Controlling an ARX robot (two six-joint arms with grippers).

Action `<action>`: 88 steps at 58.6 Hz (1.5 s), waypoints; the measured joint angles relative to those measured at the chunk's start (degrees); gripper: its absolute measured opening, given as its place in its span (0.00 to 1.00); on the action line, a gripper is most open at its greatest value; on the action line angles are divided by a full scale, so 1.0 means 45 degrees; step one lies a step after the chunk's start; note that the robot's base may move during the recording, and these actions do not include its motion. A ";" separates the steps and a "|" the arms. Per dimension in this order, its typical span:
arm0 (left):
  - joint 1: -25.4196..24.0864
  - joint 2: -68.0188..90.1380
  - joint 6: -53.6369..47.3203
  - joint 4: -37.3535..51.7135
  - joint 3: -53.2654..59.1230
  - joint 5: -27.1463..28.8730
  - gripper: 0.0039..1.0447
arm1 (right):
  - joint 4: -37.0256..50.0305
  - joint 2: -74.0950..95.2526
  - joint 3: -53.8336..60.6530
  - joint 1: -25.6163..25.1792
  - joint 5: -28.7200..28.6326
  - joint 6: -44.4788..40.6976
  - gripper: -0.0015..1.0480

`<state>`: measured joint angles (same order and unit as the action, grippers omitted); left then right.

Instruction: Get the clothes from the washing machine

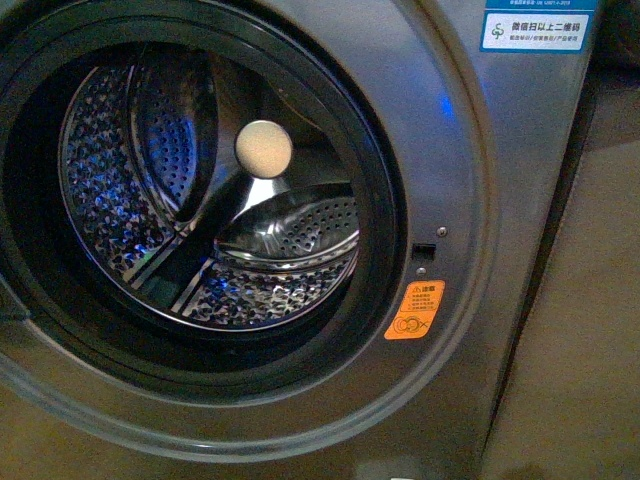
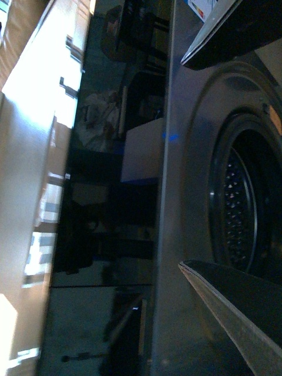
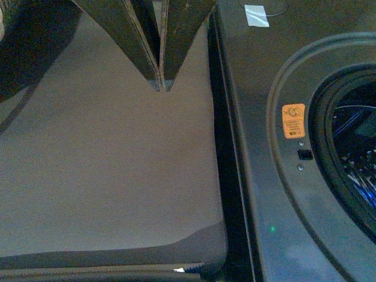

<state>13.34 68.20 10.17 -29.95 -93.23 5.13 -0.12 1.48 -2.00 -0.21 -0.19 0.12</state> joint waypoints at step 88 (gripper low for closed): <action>-0.2934 -1.1895 -0.2176 0.9126 1.9895 -0.1141 0.03 | 0.0000 -0.0272 0.0374 0.0000 0.0019 0.0000 0.02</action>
<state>0.14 14.68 0.38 11.11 -3.70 -0.01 -0.12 0.25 -0.32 -0.21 -0.10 0.12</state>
